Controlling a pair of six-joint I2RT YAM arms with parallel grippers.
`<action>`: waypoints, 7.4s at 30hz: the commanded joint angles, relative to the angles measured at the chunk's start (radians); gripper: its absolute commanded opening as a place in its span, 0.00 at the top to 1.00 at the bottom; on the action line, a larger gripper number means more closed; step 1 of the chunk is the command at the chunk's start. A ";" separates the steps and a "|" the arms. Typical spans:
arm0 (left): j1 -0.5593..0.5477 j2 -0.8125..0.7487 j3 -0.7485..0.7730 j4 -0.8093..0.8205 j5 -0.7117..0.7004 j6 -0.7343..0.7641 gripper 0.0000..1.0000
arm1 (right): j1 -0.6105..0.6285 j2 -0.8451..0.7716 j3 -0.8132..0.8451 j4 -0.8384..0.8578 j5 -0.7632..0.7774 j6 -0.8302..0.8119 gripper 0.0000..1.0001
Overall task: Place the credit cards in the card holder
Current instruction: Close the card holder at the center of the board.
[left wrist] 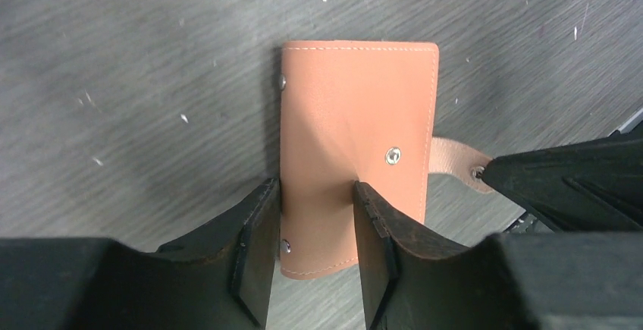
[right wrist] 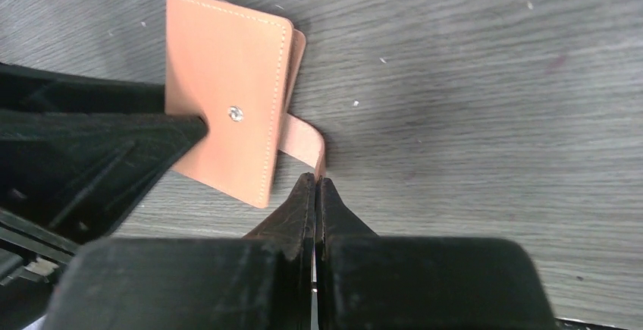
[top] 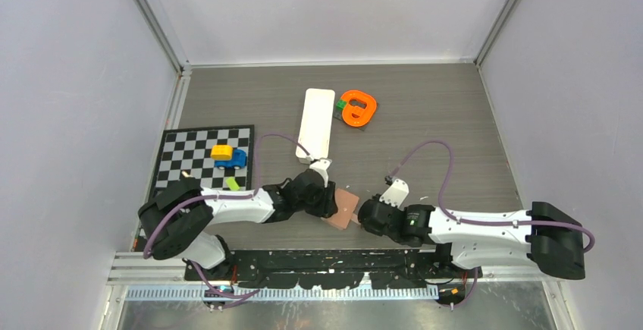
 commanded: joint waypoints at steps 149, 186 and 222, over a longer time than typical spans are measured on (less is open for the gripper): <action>-0.080 -0.026 -0.099 0.063 -0.044 -0.254 0.64 | -0.033 0.393 0.464 -0.484 0.137 -0.252 0.80; -0.080 0.000 -0.095 0.074 -0.026 -0.255 0.65 | -0.167 -0.065 0.011 0.193 -0.149 -0.424 1.00; -0.081 0.005 -0.091 0.070 -0.022 -0.251 0.65 | -0.228 0.120 0.095 0.171 -0.282 -0.531 1.00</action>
